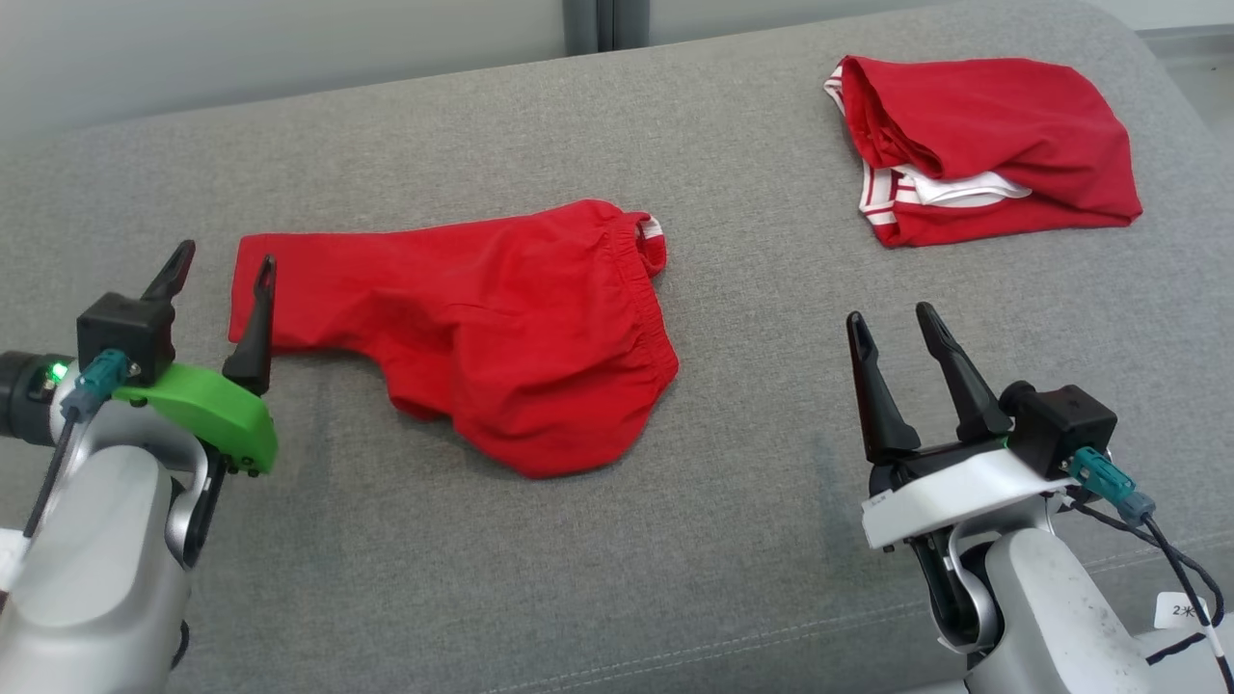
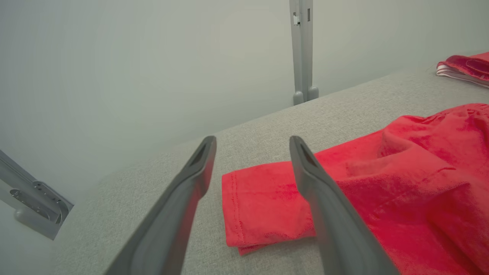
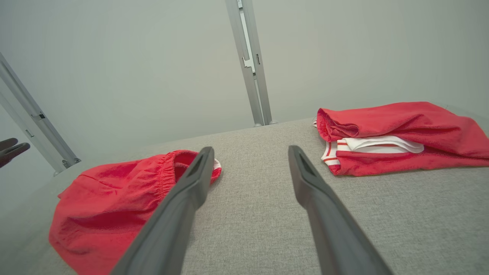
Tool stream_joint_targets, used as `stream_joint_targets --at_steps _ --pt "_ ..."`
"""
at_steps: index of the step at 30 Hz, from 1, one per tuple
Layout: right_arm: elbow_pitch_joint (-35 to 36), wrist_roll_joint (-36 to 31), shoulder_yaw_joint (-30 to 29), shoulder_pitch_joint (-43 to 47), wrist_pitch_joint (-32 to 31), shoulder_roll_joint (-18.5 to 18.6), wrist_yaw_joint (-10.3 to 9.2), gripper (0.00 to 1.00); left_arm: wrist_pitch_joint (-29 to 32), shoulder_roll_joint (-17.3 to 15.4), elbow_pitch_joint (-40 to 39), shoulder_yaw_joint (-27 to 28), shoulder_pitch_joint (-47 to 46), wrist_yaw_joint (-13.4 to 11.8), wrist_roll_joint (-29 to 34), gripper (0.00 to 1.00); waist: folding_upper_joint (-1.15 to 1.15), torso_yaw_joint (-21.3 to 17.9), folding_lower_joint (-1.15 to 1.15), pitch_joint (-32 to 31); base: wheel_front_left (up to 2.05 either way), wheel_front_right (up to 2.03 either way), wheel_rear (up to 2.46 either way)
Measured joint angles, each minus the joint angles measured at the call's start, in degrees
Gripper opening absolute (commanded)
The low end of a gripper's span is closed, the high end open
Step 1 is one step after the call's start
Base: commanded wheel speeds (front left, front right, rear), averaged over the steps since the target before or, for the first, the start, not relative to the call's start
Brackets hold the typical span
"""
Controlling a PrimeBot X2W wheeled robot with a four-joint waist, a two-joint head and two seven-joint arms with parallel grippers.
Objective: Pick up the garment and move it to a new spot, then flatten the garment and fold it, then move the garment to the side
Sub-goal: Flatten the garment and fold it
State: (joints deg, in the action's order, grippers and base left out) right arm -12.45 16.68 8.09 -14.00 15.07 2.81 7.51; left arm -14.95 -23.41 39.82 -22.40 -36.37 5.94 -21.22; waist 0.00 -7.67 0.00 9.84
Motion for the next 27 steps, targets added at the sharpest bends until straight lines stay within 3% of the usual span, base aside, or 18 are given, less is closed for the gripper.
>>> stream_joint_targets --at_steps 11,27 --pt "-0.49 -0.71 -0.36 1.26 0.00 -0.01 0.00 1.00 0.01 5.32 -12.37 7.45 13.99 -2.98 1.33 1.00 0.00 3.78 0.00 -2.27 0.00 0.00 0.00" --pt "-2.82 -1.18 -0.78 2.98 0.00 0.00 0.00 1.00 0.00 14.54 -30.23 18.53 30.15 -6.75 8.86 1.00 0.00 8.37 0.00 -5.25 0.00 0.00 0.00"
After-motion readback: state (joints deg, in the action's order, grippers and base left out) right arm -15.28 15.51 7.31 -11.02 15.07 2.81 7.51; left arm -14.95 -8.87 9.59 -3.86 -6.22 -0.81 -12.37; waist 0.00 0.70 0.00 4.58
